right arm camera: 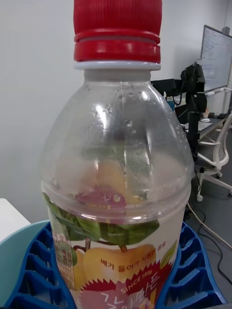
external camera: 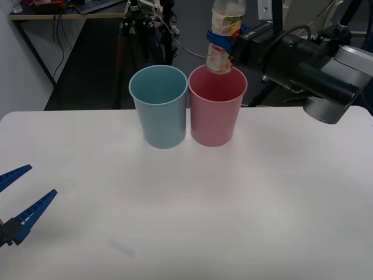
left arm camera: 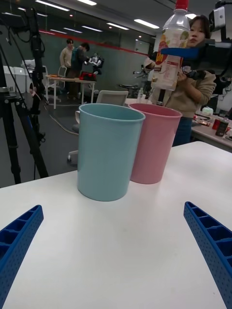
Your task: Grasp the object on the table and drop it into the matching bin: aluminum can to the light blue bin, PET bottle to the pink bin.
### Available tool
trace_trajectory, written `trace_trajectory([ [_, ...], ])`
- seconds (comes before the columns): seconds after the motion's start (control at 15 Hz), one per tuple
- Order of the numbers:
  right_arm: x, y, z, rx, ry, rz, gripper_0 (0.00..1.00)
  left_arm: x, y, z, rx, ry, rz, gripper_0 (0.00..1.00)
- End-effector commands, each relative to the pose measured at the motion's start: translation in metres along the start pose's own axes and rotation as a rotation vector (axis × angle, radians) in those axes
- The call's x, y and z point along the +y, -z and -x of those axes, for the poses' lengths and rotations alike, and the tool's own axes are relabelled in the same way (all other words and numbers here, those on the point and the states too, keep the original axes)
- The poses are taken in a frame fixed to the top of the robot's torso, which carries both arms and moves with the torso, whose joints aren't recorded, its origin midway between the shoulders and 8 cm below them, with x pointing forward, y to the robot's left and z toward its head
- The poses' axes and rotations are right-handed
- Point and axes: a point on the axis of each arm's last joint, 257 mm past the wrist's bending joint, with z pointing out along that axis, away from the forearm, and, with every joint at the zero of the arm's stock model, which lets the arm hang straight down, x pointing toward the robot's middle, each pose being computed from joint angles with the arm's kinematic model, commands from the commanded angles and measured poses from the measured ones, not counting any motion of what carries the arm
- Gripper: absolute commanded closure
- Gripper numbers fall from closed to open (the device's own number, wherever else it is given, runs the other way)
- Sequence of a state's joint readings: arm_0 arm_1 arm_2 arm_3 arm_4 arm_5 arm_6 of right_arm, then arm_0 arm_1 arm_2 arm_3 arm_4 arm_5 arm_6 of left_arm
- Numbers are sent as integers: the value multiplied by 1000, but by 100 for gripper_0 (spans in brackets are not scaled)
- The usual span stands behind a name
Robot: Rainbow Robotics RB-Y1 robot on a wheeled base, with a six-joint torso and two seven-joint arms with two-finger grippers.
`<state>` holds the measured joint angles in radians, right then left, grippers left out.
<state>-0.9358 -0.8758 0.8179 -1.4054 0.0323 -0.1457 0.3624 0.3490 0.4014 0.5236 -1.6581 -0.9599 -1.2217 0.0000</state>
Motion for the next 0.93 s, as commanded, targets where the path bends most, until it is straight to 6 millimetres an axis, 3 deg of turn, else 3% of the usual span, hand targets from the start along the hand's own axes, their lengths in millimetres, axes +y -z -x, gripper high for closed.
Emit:
trace_trajectory([
  [0.07, -5, -4, -9, 7, 14, -5, 100, 0, 0, 0, 0, 0, 0, 0],
  [0.93, -12, -10, -20, 16, 32, -22, 100, 0, 0, 0, 0, 0, 0, 0],
])
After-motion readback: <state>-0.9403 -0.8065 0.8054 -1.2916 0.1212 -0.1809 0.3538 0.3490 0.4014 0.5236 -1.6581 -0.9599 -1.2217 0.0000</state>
